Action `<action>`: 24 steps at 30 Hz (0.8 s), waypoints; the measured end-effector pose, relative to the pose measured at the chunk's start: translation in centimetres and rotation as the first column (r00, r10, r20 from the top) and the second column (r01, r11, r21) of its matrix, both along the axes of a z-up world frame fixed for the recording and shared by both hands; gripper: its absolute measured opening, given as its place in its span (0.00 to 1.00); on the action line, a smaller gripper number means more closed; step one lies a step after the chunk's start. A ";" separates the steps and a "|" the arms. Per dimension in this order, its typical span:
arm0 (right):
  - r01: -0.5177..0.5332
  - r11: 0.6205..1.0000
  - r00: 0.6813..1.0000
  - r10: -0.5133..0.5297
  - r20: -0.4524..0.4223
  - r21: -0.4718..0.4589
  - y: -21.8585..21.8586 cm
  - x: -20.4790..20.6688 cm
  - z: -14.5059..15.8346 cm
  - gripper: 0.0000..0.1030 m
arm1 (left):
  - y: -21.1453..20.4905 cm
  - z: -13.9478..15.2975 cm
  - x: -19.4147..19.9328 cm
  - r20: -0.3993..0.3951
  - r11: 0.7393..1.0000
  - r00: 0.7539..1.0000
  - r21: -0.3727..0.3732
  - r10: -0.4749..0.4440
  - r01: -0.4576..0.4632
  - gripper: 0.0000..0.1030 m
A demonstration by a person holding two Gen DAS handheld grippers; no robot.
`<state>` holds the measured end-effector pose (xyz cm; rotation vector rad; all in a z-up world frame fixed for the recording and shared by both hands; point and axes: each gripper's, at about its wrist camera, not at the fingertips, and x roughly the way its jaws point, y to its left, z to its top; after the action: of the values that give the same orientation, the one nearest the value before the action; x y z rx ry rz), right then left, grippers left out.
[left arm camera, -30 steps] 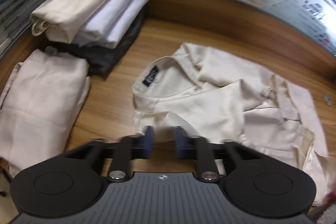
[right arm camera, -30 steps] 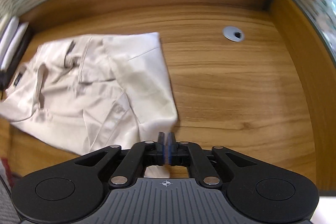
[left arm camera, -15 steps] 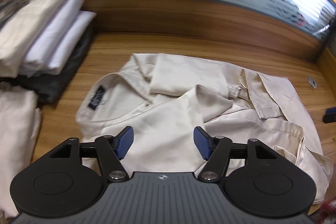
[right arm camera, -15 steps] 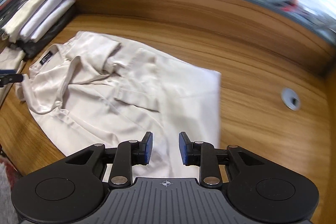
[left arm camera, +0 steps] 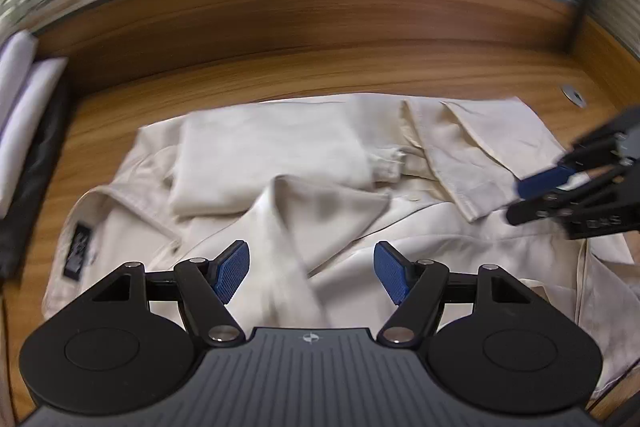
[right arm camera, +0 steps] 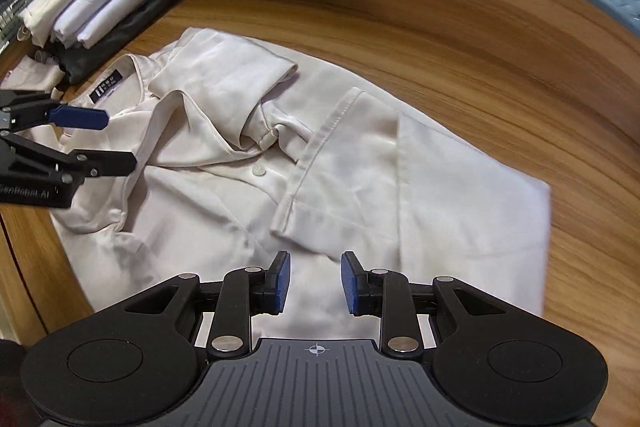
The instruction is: Fold clothes
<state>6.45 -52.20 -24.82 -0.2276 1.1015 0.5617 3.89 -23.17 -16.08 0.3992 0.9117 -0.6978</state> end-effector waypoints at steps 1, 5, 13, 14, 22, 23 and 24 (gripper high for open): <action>-0.010 1.000 1.000 0.010 0.002 -0.002 0.3 0.3 -0.2 0.30 | -0.5 -0.2 0.0 -0.003 1.000 1.000 0.002 -0.020 0.020 0.72; -0.057 0.998 0.998 0.057 0.012 -0.010 1.5 1.4 -0.9 0.41 | -2.0 -1.1 -0.6 -0.025 0.994 0.993 -0.014 -0.112 0.112 0.69; -0.267 0.963 0.960 0.268 0.087 -0.026 4.4 2.0 -0.9 0.40 | -4.3 -3.3 -2.4 -0.023 0.970 0.971 0.036 -0.239 0.240 0.53; -0.304 0.952 0.948 0.306 0.087 -0.034 4.7 2.0 -1.0 0.40 | -4.5 -3.5 -2.5 -0.019 0.968 0.969 0.046 -0.245 0.246 0.50; -0.450 0.887 0.884 0.458 0.091 -0.101 7.2 2.4 -2.4 0.21 | -4.7 -4.6 -2.5 -0.011 0.966 0.969 0.075 -0.246 0.246 0.04; -0.450 0.887 0.884 0.459 0.091 -0.106 7.4 2.6 -2.6 0.19 | -4.5 -4.6 -2.6 -0.009 0.969 0.971 0.076 -0.237 0.237 0.01; -0.449 0.887 0.884 0.459 0.093 -0.107 7.6 2.8 -2.7 0.12 | -4.2 -4.6 -2.7 -0.007 0.971 0.974 0.073 -0.228 0.228 0.00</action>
<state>9.21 -44.62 -27.48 -0.5954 0.9590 0.9115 1.22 -27.42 -20.63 0.5762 0.9003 -0.8755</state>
